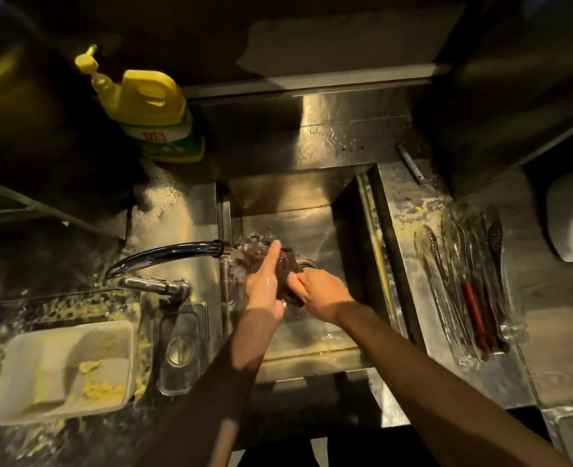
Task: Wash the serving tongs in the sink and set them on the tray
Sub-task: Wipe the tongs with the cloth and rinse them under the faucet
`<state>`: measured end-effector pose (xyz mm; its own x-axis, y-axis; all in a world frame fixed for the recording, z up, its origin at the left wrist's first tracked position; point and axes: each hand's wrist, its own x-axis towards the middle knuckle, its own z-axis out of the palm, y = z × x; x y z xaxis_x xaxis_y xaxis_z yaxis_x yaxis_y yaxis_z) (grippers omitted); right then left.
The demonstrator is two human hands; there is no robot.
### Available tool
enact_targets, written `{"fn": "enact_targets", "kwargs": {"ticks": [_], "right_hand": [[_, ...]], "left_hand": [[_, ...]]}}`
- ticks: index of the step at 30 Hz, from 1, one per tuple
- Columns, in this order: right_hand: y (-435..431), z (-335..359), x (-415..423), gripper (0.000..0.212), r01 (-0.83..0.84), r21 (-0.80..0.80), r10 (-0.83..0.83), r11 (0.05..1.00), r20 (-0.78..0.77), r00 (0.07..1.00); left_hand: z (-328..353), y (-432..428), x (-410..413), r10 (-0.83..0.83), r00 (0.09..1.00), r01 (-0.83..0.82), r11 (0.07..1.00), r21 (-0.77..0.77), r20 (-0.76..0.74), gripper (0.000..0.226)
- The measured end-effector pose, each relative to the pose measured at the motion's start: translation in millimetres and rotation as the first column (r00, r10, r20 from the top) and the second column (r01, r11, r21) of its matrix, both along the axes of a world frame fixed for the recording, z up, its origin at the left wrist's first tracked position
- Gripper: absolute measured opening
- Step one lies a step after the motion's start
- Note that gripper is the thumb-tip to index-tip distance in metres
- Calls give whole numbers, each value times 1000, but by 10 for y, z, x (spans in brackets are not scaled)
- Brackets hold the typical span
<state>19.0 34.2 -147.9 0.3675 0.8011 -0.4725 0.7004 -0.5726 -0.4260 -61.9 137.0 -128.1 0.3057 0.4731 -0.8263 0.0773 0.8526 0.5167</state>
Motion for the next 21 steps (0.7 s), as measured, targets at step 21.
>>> {"fn": "enact_targets", "kwargs": {"ticks": [21], "right_hand": [[-224, 198, 357, 61, -160, -56, 162, 986, 27, 987]], "left_hand": [[-57, 436, -305, -548, 731, 663, 431, 612, -406, 27]]}}
